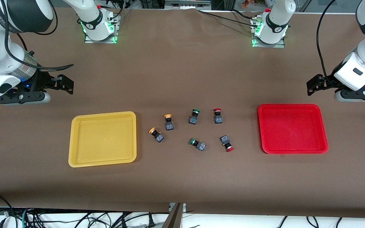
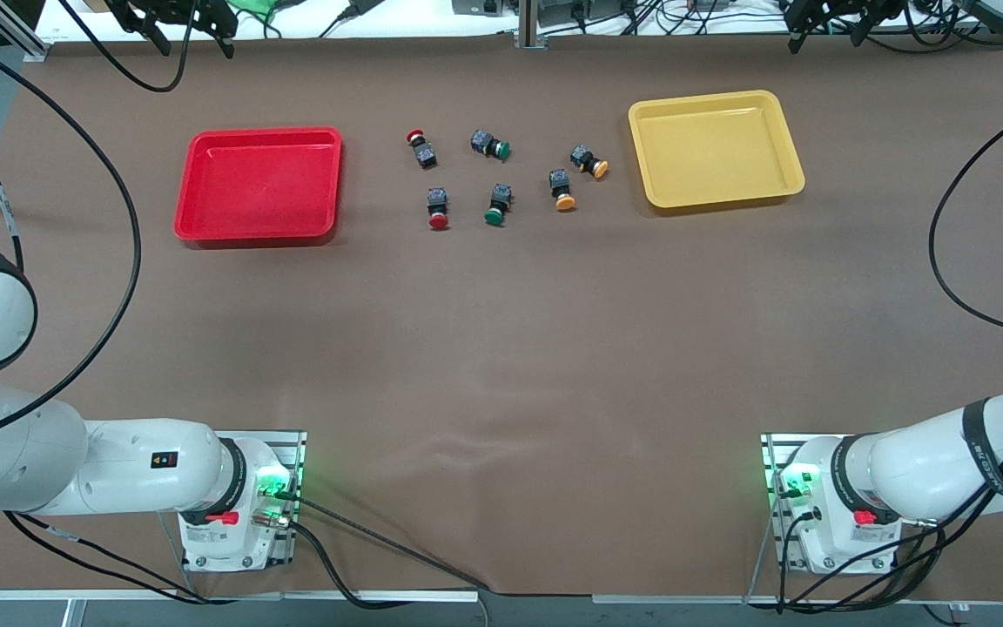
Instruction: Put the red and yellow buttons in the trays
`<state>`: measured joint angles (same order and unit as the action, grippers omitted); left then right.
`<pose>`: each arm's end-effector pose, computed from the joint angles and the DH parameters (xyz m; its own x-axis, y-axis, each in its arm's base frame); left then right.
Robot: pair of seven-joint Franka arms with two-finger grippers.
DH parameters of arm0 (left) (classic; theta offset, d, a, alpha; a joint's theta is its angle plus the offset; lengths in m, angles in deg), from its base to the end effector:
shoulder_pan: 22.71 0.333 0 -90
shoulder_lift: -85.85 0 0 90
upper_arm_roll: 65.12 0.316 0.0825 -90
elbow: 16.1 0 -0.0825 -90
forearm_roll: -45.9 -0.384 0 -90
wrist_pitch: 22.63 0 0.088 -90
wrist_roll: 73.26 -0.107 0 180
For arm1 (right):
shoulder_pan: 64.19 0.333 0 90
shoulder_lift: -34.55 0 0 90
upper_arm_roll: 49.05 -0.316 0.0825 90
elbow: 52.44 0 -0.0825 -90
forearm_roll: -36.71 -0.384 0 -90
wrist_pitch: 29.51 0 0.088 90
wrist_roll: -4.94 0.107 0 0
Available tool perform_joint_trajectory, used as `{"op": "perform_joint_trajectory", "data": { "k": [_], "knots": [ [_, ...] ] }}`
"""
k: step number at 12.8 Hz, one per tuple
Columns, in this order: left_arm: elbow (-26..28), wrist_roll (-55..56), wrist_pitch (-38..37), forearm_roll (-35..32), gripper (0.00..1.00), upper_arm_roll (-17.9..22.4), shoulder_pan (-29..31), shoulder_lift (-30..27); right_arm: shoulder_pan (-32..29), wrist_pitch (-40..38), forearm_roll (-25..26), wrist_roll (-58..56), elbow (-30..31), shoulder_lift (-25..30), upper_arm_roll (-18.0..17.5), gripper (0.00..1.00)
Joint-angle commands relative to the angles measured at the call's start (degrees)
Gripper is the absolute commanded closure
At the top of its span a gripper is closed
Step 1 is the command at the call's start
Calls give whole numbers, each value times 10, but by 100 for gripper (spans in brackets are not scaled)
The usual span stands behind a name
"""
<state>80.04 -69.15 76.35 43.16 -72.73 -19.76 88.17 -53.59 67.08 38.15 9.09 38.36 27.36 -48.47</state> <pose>0.5746 -0.0411 0.5646 0.9998 -0.0170 0.0123 -0.0164 -0.9990 -0.0412 0.5897 0.1021 0.5554 0.9942 0.1052 -0.0225 0.1058 -0.9940 0.0279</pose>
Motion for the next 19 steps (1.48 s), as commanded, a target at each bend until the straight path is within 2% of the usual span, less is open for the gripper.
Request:
{"op": "perform_joint_trajectory", "data": {
  "k": [1,3,5,8,11,16,19],
  "knots": [
    [-18,1,-11,12,0,0,0,8,0,-4,8,-2,-10,-7,-7,0],
    [-18,1,-11,12,0,0,0,8,4,-7,16,-3,-9,-7,-9,0],
    [-18,1,-11,12,0,0,1,8,33,-11,16,-3,-4,-14,-10,0],
    [-18,1,-11,12,0,0,1,8,92,10,3,0,-3,-77,-11,0],
    [-18,1,-11,12,0,0,0,8,120,111,-29,1,-6,-158,-11,0],
    [-18,1,-11,12,0,0,1,8,187,342,-29,4,-7,-291,-12,0],
    [-18,1,-11,12,0,0,1,8,198,418,-27,-19,-24,-345,-12,0]
  ]
}}
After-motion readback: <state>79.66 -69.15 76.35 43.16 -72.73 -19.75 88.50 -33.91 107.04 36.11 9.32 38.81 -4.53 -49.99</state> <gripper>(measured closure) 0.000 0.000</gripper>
